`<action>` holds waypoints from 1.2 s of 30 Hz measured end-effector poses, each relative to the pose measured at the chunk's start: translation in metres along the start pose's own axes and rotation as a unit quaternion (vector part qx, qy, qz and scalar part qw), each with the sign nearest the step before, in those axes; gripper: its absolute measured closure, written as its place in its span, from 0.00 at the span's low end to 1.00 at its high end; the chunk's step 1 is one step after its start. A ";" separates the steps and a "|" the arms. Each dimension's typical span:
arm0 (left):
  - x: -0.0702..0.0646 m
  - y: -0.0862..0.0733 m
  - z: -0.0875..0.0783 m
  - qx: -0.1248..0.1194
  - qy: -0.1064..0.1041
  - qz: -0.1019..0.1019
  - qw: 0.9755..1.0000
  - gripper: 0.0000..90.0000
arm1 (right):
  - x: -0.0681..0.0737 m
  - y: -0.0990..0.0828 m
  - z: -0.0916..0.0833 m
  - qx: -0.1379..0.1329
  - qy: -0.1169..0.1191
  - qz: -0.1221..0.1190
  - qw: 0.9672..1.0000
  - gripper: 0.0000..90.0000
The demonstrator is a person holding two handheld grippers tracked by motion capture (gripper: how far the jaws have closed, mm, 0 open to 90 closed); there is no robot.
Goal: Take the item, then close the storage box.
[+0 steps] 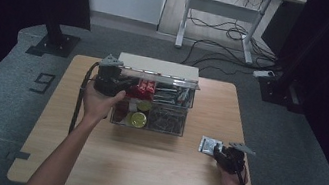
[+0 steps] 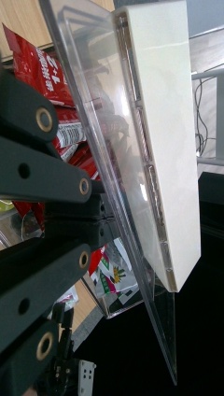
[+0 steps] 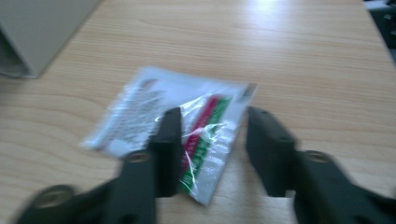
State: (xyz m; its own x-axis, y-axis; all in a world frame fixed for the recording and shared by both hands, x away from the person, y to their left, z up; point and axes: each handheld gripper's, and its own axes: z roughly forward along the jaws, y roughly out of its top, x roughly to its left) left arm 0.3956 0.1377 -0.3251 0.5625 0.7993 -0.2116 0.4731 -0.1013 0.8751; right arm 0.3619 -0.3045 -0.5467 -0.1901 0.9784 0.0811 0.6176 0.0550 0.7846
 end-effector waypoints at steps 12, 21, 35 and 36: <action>0.000 -0.002 0.000 -0.003 0.000 0.000 1.000 1.00 | 0.004 0.006 -0.019 -0.048 -0.011 0.012 0.999 0.45; -0.001 -0.006 -0.002 -0.001 -0.002 0.005 1.000 1.00 | 0.013 0.009 -0.024 -0.062 0.024 0.001 0.998 0.50; -0.002 -0.012 -0.012 -0.008 -0.009 0.005 1.000 1.00 | 0.013 0.006 -0.024 -0.061 0.030 0.009 0.998 0.53; -0.002 -0.013 -0.012 -0.009 -0.009 0.005 1.000 1.00 | 0.013 0.006 -0.024 -0.060 0.030 0.009 0.998 0.54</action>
State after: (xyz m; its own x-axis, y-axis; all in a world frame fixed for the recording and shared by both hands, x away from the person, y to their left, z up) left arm 0.3800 0.1446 -0.3303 0.5796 0.7873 -0.2103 0.4557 -0.0992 0.8846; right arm 0.3450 -0.2967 -0.5261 -0.2282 0.9649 0.1296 0.5265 0.0103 0.8501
